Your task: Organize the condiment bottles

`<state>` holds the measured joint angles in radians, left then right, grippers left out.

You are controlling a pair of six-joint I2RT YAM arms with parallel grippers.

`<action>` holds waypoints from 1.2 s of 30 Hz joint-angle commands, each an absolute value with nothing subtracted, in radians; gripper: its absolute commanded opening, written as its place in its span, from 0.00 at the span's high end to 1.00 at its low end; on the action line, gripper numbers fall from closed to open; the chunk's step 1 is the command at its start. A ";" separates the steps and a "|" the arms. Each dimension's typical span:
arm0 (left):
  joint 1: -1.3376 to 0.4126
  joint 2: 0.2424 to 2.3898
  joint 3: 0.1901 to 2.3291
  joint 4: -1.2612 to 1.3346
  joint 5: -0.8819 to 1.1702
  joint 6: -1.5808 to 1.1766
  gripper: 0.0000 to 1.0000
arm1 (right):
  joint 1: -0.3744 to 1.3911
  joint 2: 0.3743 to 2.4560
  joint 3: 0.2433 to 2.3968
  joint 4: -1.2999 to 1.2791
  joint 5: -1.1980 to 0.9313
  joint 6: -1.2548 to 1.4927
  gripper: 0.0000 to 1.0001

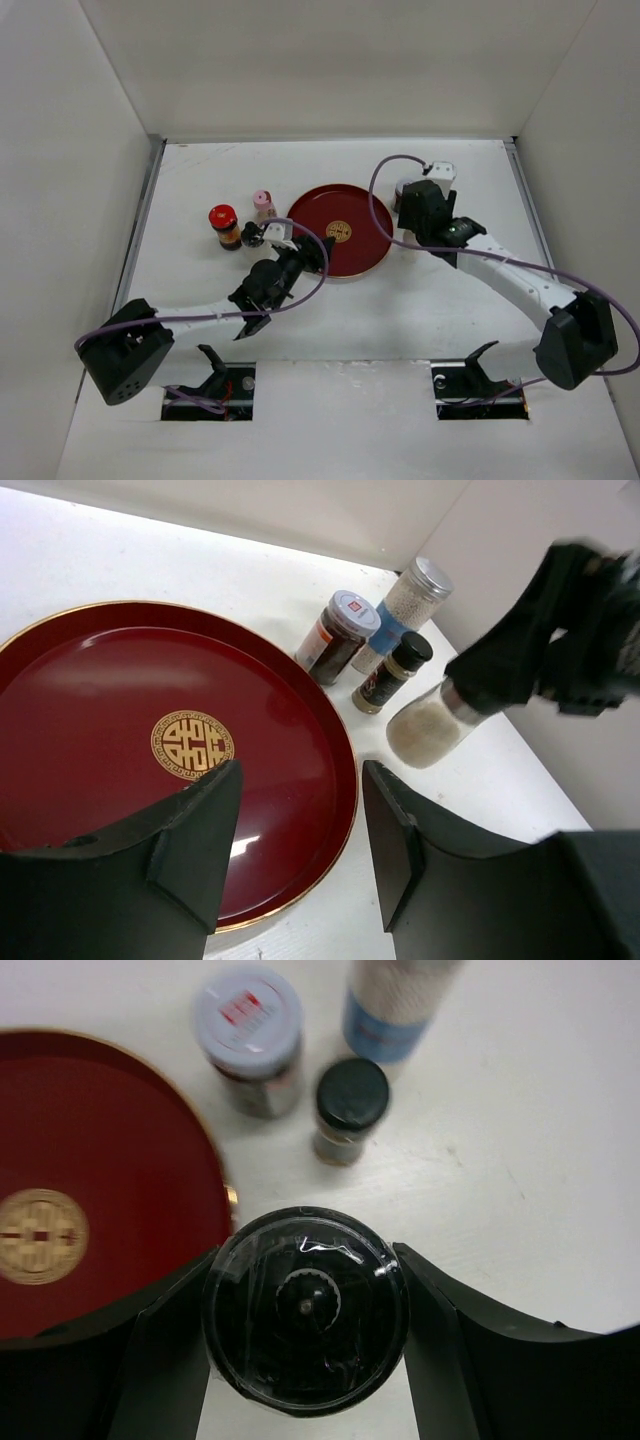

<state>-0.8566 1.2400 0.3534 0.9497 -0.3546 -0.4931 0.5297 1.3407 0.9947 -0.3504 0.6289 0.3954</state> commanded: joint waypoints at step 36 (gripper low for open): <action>-0.828 1.255 0.325 1.068 -0.368 -0.492 0.46 | 0.588 2.060 1.684 0.026 0.400 0.241 0.40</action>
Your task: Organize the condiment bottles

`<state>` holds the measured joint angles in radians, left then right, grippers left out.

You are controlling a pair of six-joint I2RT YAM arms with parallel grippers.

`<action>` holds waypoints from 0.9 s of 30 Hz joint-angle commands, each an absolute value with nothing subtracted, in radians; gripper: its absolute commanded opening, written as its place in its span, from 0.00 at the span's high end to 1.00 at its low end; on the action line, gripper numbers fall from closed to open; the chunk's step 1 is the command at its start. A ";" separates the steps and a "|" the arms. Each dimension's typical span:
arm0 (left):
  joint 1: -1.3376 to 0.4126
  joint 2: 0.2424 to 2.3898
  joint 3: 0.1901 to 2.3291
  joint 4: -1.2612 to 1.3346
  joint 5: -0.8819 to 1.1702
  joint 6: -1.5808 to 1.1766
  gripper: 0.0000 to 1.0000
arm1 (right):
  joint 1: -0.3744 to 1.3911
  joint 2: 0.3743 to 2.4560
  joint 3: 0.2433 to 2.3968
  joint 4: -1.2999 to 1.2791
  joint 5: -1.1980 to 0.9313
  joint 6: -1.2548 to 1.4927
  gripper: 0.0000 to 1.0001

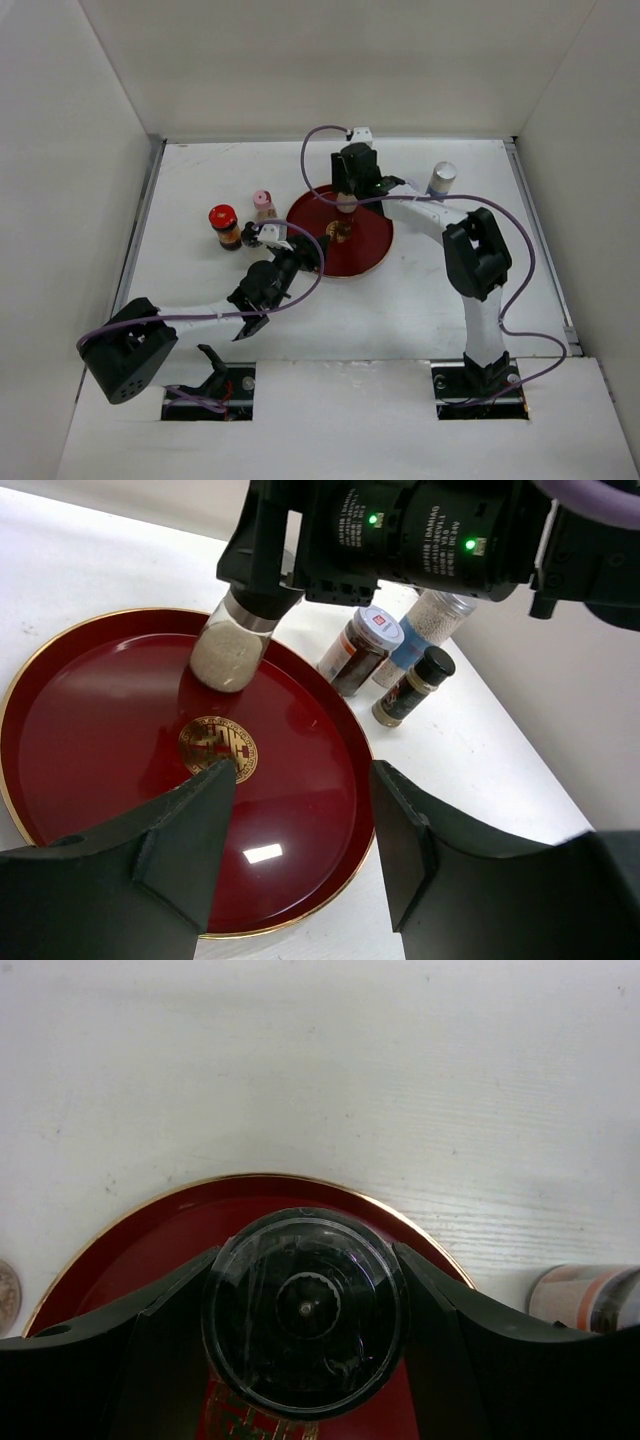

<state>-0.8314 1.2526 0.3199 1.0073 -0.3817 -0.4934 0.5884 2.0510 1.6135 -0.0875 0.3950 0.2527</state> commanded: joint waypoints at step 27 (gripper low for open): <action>-0.828 1.236 0.314 1.074 -0.373 -0.494 0.45 | 0.440 1.712 1.312 -0.035 0.459 0.287 0.51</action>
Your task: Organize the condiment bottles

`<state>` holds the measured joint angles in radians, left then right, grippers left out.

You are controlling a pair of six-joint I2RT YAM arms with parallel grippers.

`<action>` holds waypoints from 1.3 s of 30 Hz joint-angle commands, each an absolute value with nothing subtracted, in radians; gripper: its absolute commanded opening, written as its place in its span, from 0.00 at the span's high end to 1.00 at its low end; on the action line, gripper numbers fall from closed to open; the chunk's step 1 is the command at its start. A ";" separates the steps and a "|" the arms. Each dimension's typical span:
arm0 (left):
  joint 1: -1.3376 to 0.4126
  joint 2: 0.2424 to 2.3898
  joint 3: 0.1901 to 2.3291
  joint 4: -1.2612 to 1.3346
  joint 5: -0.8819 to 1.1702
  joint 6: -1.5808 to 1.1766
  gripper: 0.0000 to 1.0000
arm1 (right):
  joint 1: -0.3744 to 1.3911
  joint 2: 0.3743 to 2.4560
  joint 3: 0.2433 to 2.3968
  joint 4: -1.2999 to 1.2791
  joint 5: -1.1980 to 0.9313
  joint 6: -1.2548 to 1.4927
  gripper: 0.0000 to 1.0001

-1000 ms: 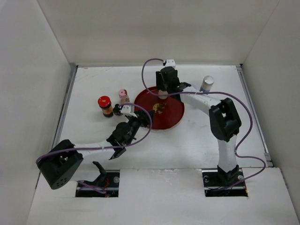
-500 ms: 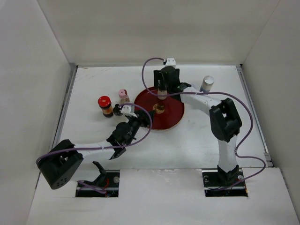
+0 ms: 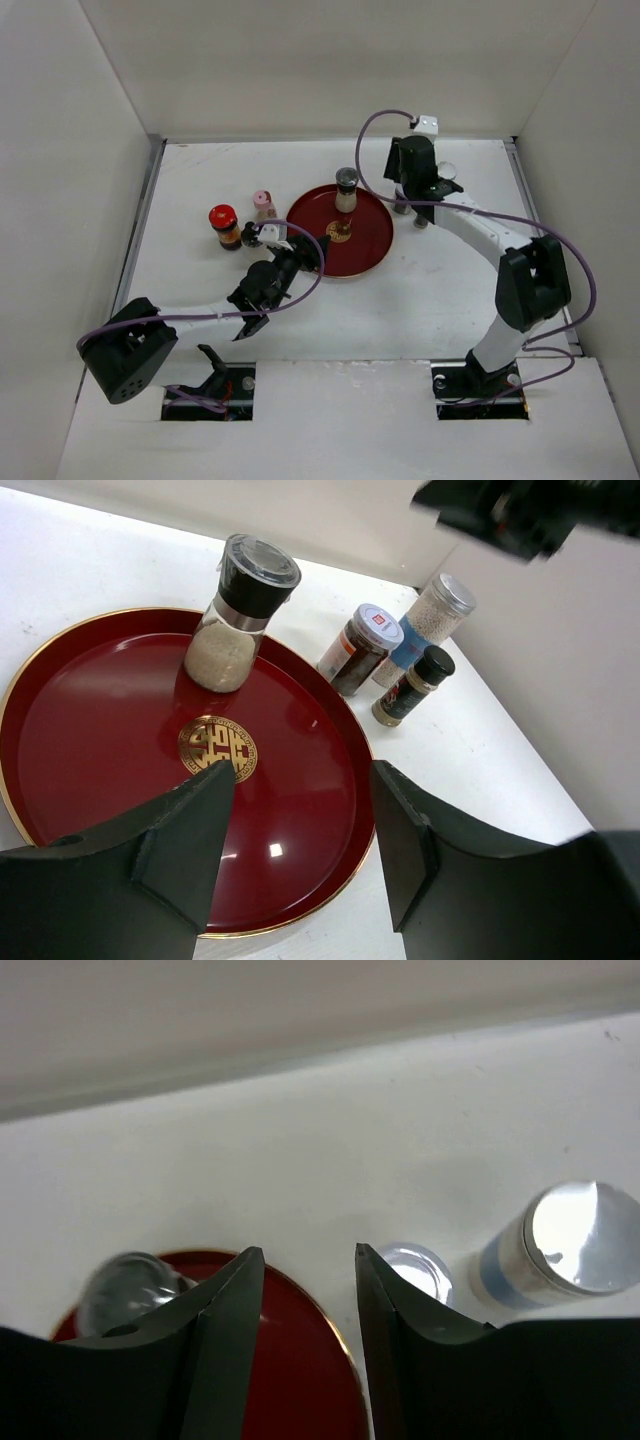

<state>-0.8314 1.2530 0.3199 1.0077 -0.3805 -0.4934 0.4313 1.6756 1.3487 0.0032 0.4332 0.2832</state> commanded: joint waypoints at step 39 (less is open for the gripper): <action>-0.828 1.266 0.321 1.075 -0.365 -0.497 0.45 | 0.429 1.684 1.316 0.071 0.509 0.224 0.46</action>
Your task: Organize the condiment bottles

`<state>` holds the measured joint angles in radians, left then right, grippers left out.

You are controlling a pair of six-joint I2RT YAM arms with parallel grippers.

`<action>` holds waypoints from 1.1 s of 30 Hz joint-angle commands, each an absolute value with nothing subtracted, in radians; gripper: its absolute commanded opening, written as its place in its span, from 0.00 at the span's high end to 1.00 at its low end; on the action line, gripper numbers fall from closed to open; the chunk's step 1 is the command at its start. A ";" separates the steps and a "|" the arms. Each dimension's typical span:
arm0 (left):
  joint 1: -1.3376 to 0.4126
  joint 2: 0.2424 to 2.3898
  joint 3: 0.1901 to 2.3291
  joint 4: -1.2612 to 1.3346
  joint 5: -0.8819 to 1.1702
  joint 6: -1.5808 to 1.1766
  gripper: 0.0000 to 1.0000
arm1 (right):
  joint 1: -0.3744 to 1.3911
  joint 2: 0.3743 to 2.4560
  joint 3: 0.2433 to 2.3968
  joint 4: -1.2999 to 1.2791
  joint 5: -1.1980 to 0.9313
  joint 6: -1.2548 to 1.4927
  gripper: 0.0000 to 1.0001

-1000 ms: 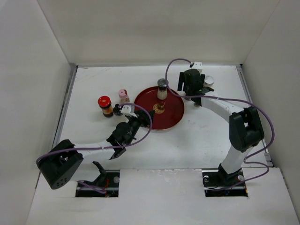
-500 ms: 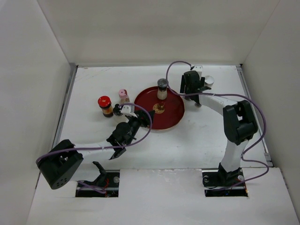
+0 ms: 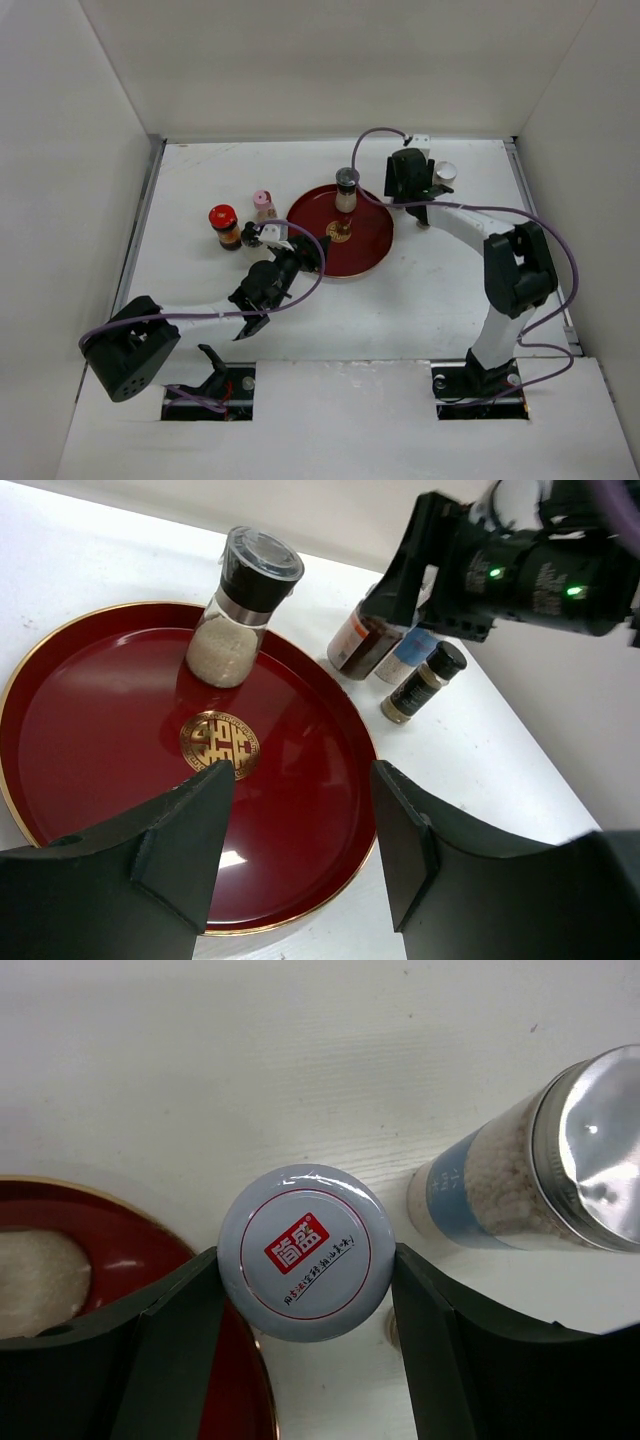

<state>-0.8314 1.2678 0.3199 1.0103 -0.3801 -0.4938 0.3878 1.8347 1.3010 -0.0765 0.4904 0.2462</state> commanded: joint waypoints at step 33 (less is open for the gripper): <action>-0.828 1.259 0.318 1.075 -0.371 -0.497 0.45 | 0.552 1.559 1.178 0.061 0.474 0.281 0.09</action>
